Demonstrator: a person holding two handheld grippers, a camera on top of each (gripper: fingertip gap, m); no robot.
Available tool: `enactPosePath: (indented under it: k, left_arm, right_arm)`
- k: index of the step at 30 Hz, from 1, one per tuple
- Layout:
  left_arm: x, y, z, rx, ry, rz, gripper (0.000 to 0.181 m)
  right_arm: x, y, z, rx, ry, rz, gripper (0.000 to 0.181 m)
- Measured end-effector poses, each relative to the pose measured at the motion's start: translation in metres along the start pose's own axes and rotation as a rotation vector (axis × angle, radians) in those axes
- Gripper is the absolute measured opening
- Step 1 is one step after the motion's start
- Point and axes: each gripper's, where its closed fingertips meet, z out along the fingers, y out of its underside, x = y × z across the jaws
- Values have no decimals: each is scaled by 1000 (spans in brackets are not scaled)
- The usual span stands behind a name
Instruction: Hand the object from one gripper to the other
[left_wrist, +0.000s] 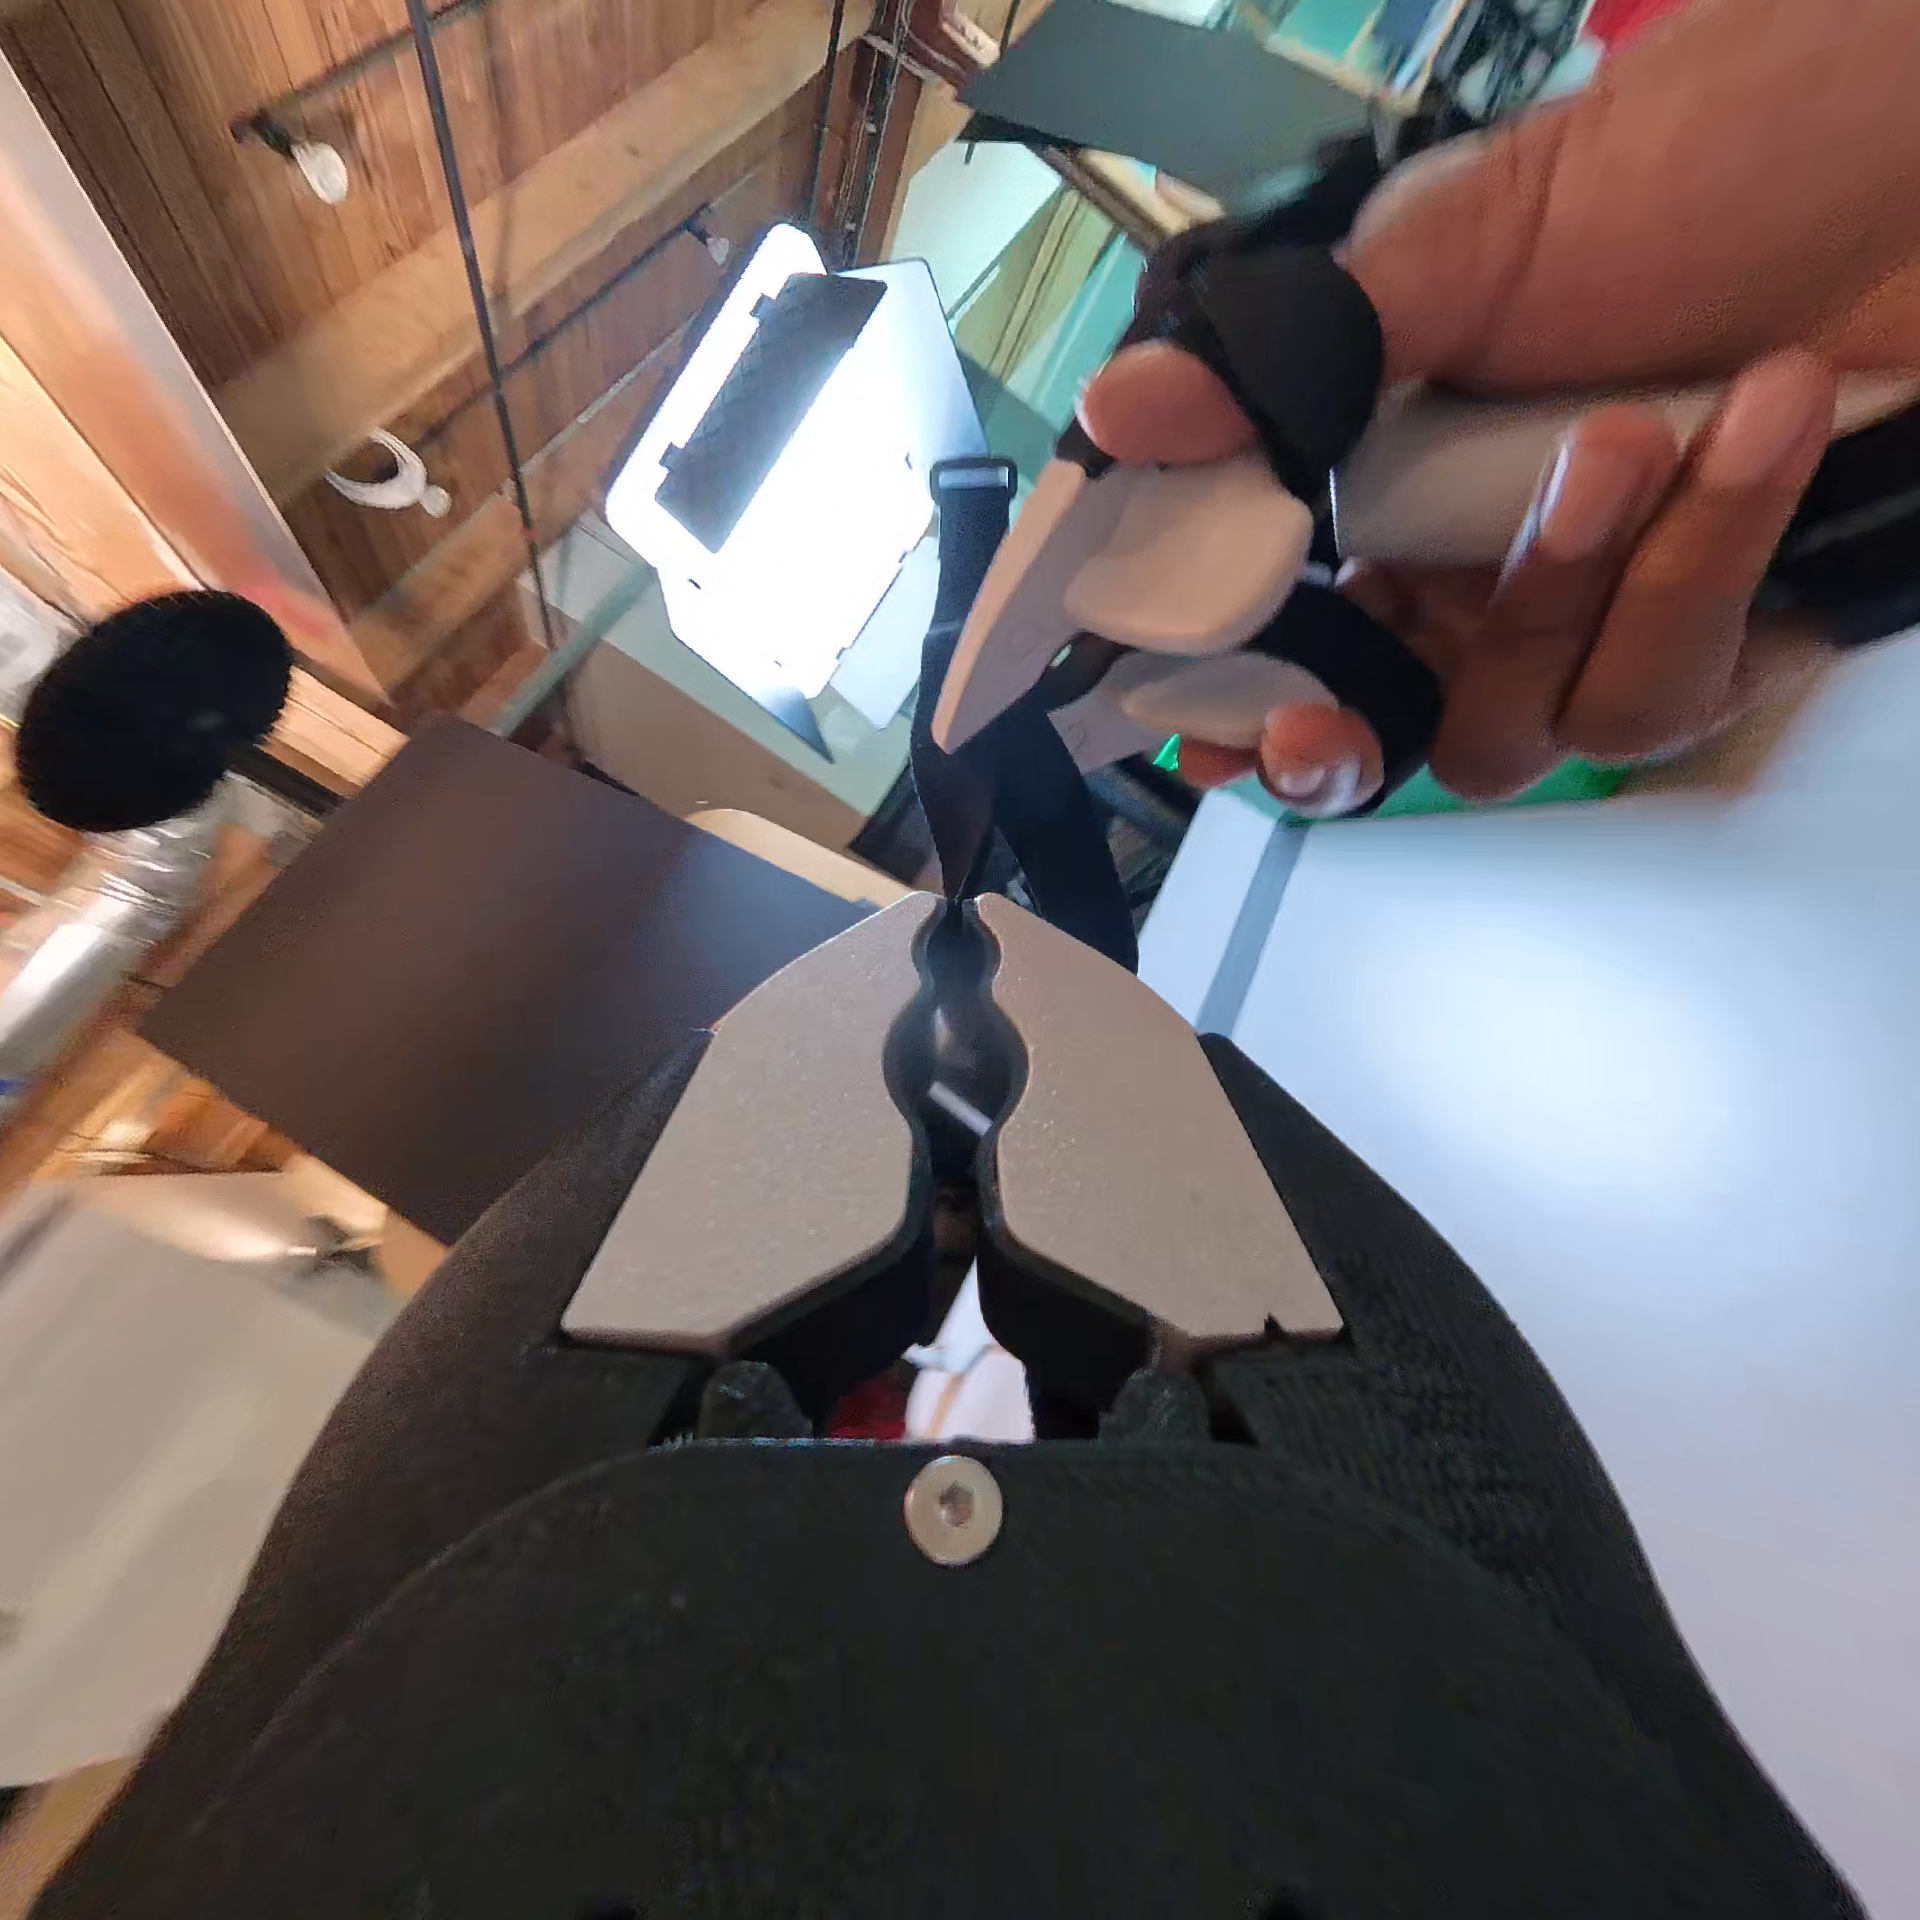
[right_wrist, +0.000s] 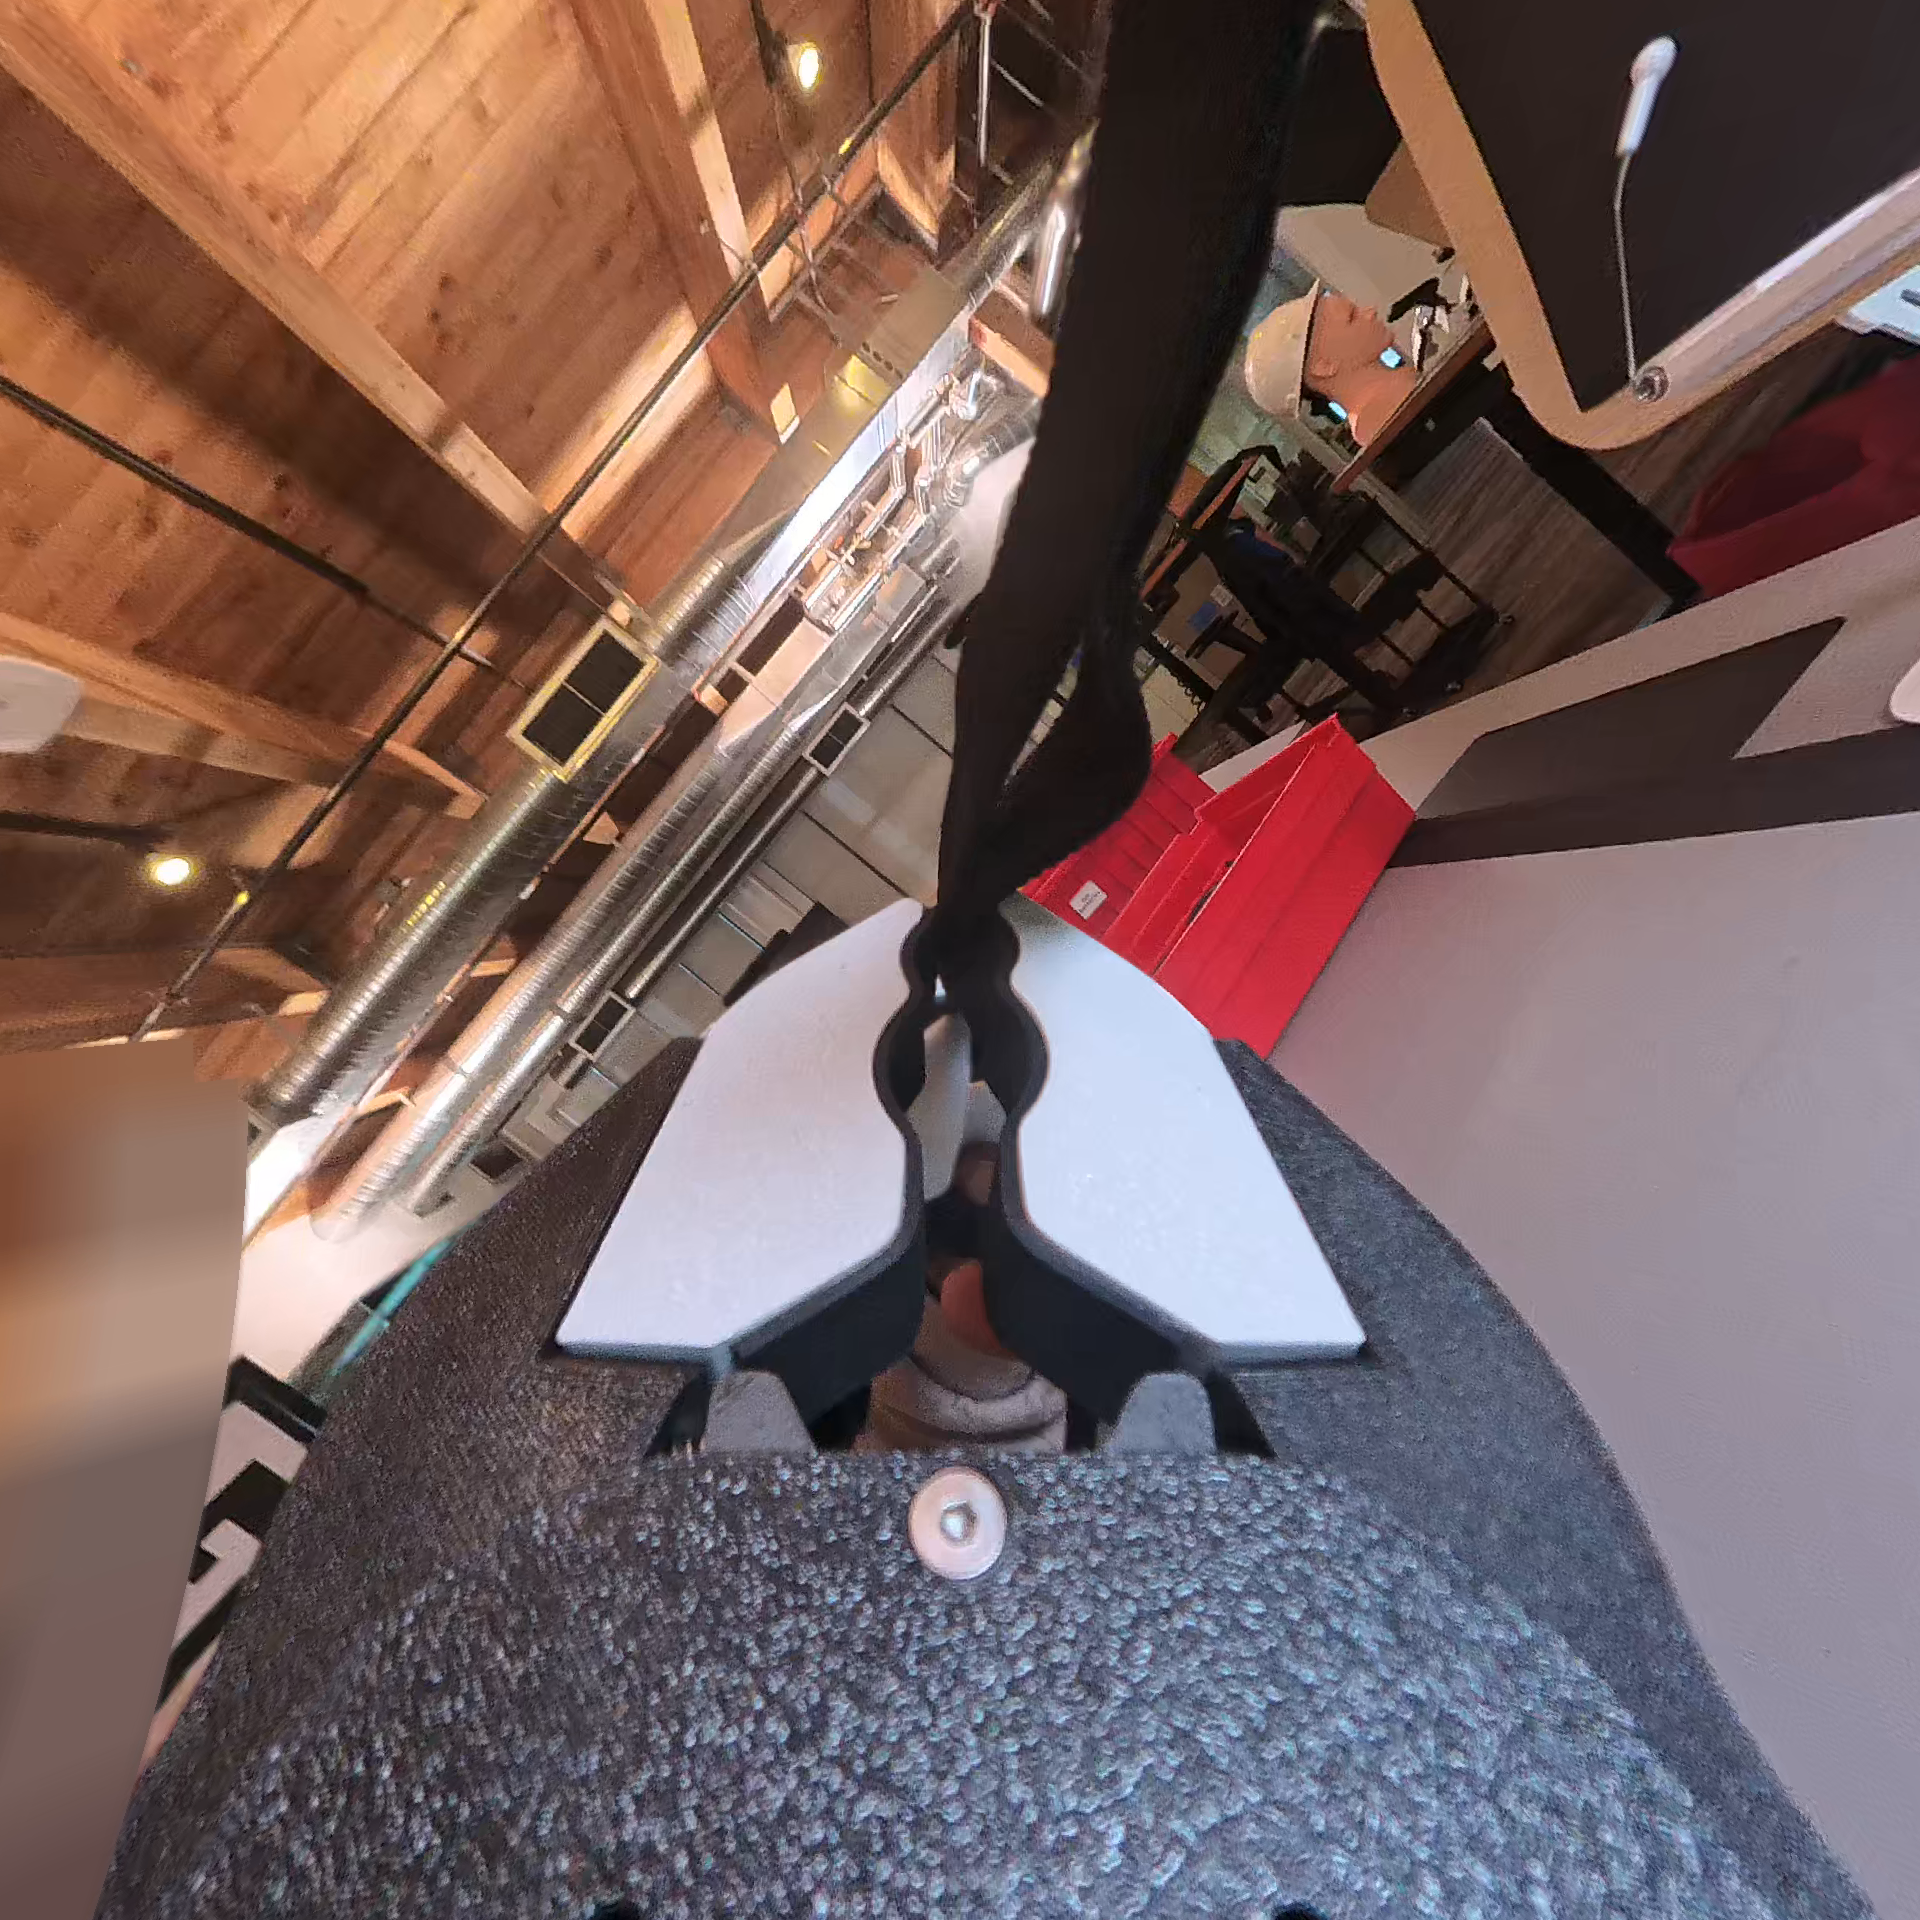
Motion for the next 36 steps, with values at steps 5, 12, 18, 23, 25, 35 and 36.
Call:
enactPosePath:
  k: [5, 12, 18, 23, 25, 35, 36]
  left_arm:
    - [-19, -8, -7, 55, 193, -512, 1]
    - [-51, 14, -17, 10, 302, -1037, 1]
    - [-59, 45, -18, -81, 263, -1250, 0]
    - [-40, 59, -9, -133, 304, -1379, 1]
    - [-29, 60, -4, -125, 336, -1465, 1]
    - [-6, 58, 10, -45, 398, -1670, 0]
    - [-12, 56, 8, -14, 400, -1647, 3]
  right_arm:
    - [-3, 12, 0, -197, -84, -322, 37]
    - [84, 4, -33, -471, 323, -868, 53]
    - [88, -17, -45, -468, 452, -1287, 75]
    - [73, 1, -27, -507, 517, -1670, 75]
    - [82, 11, -21, -555, 581, -1791, 72]
    - [109, 27, -19, -591, 674, -1852, 8]
    - [107, 29, -18, -591, 635, -1751, 5]
